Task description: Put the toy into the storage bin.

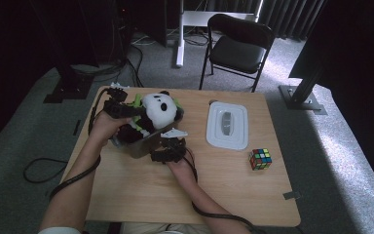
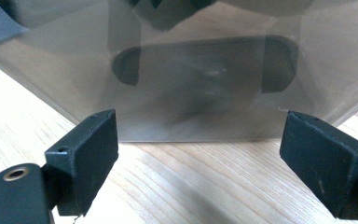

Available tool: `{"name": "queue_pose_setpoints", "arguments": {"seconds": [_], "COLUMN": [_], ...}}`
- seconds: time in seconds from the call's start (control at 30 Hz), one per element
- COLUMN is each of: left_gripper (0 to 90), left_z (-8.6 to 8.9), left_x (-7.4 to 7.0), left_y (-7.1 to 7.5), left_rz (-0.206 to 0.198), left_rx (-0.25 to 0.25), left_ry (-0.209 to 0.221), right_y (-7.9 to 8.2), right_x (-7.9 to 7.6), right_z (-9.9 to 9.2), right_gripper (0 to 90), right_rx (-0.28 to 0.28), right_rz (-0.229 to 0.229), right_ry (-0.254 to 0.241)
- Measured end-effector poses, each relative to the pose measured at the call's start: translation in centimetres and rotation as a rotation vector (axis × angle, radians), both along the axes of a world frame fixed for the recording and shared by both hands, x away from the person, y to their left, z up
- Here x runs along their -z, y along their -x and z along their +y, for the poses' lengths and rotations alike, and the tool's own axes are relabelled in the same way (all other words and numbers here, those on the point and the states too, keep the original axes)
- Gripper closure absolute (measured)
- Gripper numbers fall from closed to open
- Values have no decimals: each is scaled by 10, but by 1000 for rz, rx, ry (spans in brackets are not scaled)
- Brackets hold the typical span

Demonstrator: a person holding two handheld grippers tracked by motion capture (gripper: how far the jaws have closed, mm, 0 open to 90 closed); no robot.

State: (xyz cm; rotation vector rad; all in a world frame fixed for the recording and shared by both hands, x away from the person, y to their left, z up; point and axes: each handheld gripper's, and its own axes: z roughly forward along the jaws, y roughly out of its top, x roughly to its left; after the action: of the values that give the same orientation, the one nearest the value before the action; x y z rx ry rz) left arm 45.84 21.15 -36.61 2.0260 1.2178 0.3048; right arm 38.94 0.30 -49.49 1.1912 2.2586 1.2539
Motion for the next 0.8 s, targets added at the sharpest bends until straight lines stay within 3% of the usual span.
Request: {"name": "queue_pose_setpoints", "arguments": {"seconds": [0.17,0.3,0.33,0.37,0.4,0.43,0.8], "left_gripper": [497,495,495,495,495,491,471], "left_z": [1,-2,-4,-4,-10,-12,-22], "left_x": [7,12,14,14,20,22,38], "left_y": [-1,-5,-5,-5,-6,-6,-13], "left_rz": [16,26,28,28,31,37,98], "left_rx": [23,30,37,37,46,45,55], "left_ry": [7,-21,-48,-48,-97,-110,-196], "right_y": [-1,-1,-1,-1,-1,0,-1], "right_x": [2,2,2,2,2,3,3], "right_z": [0,0,0,0,-1,-2,-11], "right_gripper": [112,111,111,111,112,112,111], "right_rx": [2,1,-1,-1,-1,-3,-4], "right_rz": [6,8,8,8,7,9,13], "right_ry": [8,12,7,7,5,4,-1]}}
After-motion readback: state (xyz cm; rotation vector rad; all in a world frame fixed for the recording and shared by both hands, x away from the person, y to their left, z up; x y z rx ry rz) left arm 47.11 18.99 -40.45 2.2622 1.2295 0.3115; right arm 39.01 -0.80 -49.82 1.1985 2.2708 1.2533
